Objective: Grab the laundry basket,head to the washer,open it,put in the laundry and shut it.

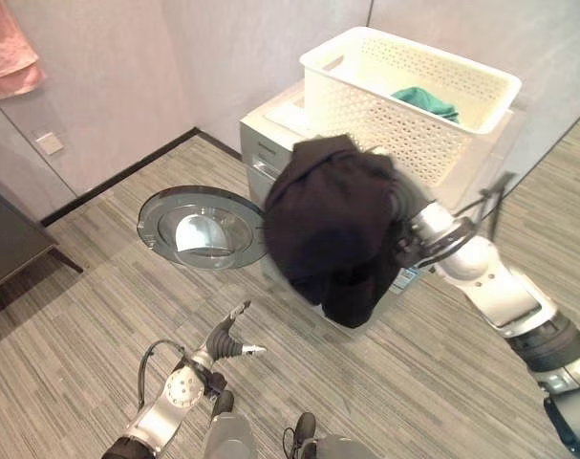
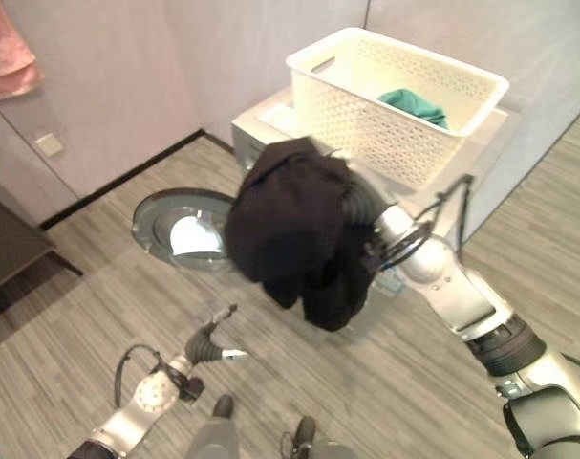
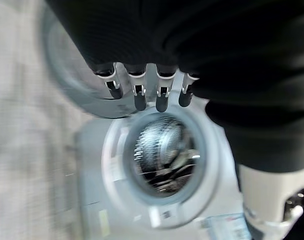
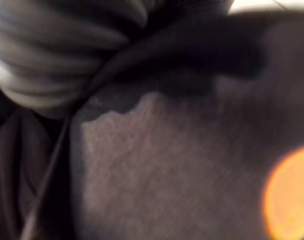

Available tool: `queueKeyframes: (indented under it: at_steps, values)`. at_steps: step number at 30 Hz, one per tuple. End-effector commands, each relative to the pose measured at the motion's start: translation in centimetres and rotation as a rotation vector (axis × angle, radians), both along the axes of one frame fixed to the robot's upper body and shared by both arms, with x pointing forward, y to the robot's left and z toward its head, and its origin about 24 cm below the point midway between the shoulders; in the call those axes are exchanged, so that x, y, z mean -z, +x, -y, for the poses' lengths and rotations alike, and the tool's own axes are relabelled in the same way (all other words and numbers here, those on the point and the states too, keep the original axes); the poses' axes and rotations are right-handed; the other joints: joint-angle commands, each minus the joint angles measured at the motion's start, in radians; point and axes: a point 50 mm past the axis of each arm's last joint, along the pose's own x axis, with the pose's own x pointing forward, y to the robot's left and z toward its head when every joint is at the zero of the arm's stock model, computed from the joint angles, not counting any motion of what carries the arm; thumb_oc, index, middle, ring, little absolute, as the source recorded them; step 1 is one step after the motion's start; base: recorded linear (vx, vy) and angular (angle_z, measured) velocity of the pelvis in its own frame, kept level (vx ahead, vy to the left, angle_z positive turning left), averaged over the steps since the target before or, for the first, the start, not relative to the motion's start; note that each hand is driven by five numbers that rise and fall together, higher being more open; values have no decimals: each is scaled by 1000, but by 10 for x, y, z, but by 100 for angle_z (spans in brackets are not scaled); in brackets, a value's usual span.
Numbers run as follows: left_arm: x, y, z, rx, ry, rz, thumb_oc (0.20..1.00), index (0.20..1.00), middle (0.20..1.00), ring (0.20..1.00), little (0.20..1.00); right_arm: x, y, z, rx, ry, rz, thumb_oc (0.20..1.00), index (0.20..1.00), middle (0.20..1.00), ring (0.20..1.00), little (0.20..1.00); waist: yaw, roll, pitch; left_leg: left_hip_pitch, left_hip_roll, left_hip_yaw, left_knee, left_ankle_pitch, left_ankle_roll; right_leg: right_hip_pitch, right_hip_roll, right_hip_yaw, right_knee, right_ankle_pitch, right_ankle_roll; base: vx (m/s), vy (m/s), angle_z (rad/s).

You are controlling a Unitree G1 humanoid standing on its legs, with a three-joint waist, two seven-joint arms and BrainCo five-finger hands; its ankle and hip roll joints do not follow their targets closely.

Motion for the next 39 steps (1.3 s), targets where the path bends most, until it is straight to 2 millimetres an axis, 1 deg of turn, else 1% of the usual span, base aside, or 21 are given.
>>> queueKeyframes:
  at_steps: [1, 4, 8, 12, 13, 14, 15, 16, 17, 18, 19, 20, 22, 24, 30, 31, 34, 35, 36, 38, 39]
  values:
    - [-14, -5, 5, 112, -73, 27, 1000, 1000, 1000, 1000, 1000, -41, -12, -7, -152, 74, 91, 200, 200, 200, 200, 200, 9, 2, -58, -70, -47, 24, 21, 21, 27, 153, -58, 41, -11, -154, 128, 69, 73, -1]
    - [-14, -6, 6, 169, -44, 7, 1000, 1000, 1000, 1000, 1000, -38, -8, -7, -149, 59, 57, 200, 200, 200, 200, 200, 13, 2, -60, -64, -56, 39, 5, 28, 26, 150, -70, 30, -9, -152, 132, 45, 88, -1]
    - [-17, -10, 6, 243, -20, -17, 1000, 1000, 1000, 1000, 1000, -36, -8, -21, -210, 41, 22, 200, 200, 200, 200, 200, 22, 11, -65, -37, -66, 57, -37, 25, 38, 139, -88, 35, -11, -140, 150, 42, 121, -1]
    - [-30, -3, 13, 317, 2, 23, 1000, 1000, 1000, 1000, 1000, -33, -9, -34, -252, 71, 0, 200, 200, 200, 200, 200, 26, 15, -66, -30, -72, 75, -72, 32, 46, 126, -105, 32, -20, -128, 163, 4, 93, -1]
    - [-35, 1, 15, 334, 10, 52, 1000, 1000, 1000, 1000, 1000, -31, -10, -36, -266, 82, -8, 200, 200, 200, 200, 200, 25, 15, -66, -29, -74, 78, -79, 33, 48, 120, -108, 33, -22, -125, 166, -22, 57, 11]
    - [-53, 9, 25, 391, 40, 138, 1000, 1000, 1000, 1000, 1000, -28, -11, -40, -281, 109, -23, 200, 200, 200, 200, 200, 20, 16, -63, -29, -77, 82, -90, 36, 50, 111, -112, 35, -23, -123, 169, -22, 57, 13]
    - [-53, 10, 25, 392, 42, 139, 1000, 1000, 1000, 1000, 1000, -28, -11, -39, -280, 110, -21, 200, 200, 200, 200, 200, 21, 15, -63, -30, -77, 82, -91, 37, 51, 110, -112, 35, -22, -123, 169, -35, 59, 9]
    - [-68, 19, 34, 433, 79, 229, 1000, 1000, 1000, 1000, 1000, -25, -14, -44, -302, 133, -33, 200, 200, 200, 200, 200, 15, 13, -57, -33, -81, 85, -98, 41, 52, 102, -115, 34, -21, -120, 172, 0, 0, 0]
    - [-68, 19, 35, 435, 80, 231, 1000, 1000, 1000, 1000, 1000, -25, -14, -43, -300, 134, -31, 200, 200, 200, 200, 200, 17, 12, -56, -34, -82, 85, -99, 42, 52, 101, -116, 34, -21, -120, 172, -56, 40, 2]
    - [-86, 29, 47, 493, 143, 339, 1000, 1000, 1000, 1000, 1000, -22, -18, -49, -323, 153, -39, 200, 200, 200, 200, 200, 8, 11, -46, -40, -86, 89, -106, 46, 51, 87, -120, 33, -19, -117, 177, -38, 18, 2]
    - [-86, 30, 48, 494, 145, 341, 1000, 1000, 1000, 1000, 1000, -23, -18, -48, -321, 154, -37, 200, 200, 200, 200, 200, 9, 10, -45, -41, -87, 88, -106, 47, 51, 86, -120, 33, -19, -117, 177, -74, 28, 5]
    - [-102, 38, 56, 533, 183, 421, 1000, 1000, 1000, 1000, 1000, -22, -21, -53, -338, 164, -34, 200, 200, 200, 200, 200, 0, 11, -36, -49, -89, 91, -111, 50, 51, 74, -123, 36, -18, -113, 180, -51, 23, 0]
    - [-109, 42, 62, 557, 196, 455, 1000, 1000, 1000, 1000, 1000, -19, -22, -53, -334, 173, -42, 200, 200, 200, 200, 200, -2, 12, -31, -53, -90, 92, -113, 53, 52, 67, -125, 36, -16, -111, 181, -47, 28, 0]
    - [-119, 48, 77, 636, 252, 502, 1000, 1000, 1000, 1000, 1000, -13, -23, -56, -330, 181, -53, 200, 200, 200, 200, 200, -20, 21, -21, -60, -94, 102, -123, 59, 52, 55, -130, 40, -17, -105, 186, -43, 37, 2]
    - [-118, 50, 105, 746, 268, 482, 1000, 1000, 1000, 1000, 1000, -5, -22, -55, -291, 187, -65, 200, 200, 200, 200, 200, -46, 36, -5, -63, -98, 122, -141, 68, 56, 28, -138, 55, -14, -92, 193, -24, 38, 0]
    - [-114, 47, 115, 782, 253, 461, 1000, 1000, 1000, 1000, 1000, -5, -23, -54, -284, 178, -57, 200, 200, 200, 200, 200, -61, 41, 3, -62, -97, 132, -145, 68, 58, 17, -140, 65, -13, -87, 196, -42, 45, -5]
    - [-112, 47, 125, 804, 242, 449, 1000, 1000, 1000, 1000, 1000, -8, -24, -52, -275, 174, -34, 200, 200, 200, 200, 200, -73, 46, 12, -61, -95, 147, -147, 66, 61, 4, -141, 82, -11, -79, 200, -48, 49, -11]
    - [-108, 45, 134, 822, 224, 428, 1000, 1000, 1000, 1000, 1000, -14, -26, -49, -269, 171, 0, 200, 200, 200, 200, 200, -94, 48, 19, -59, -93, 161, -148, 62, 64, -5, -144, 98, -17, -68, 206, -34, 36, -17]
    - [-108, 45, 135, 823, 223, 429, 1000, 1000, 1000, 1000, 1000, -14, -26, -49, -268, 170, 0, 200, 200, 200, 200, 200, -91, 49, 19, -58, -93, 163, -148, 61, 64, -6, -144, 100, -17, -67, 206, -44, 47, -31]
    - [-109, 44, 144, 821, 178, 427, 1000, 1000, 1000, 1000, 1000, -21, -28, -46, -259, 177, 41, 200, 200, 200, 200, 200, -113, 53, 24, -56, -87, 189, -150, 56, 68, -18, -147, 128, -31, -52, 213, -30, 46, -45]
    - [-109, 44, 145, 821, 177, 428, 1000, 1000, 1000, 1000, 1000, -21, -28, -46, -258, 176, 41, 200, 200, 200, 200, 200, -110, 53, 23, -55, -87, 191, -150, 55, 69, -19, -147, 131, -31, -51, 213, -28, 46, -31]
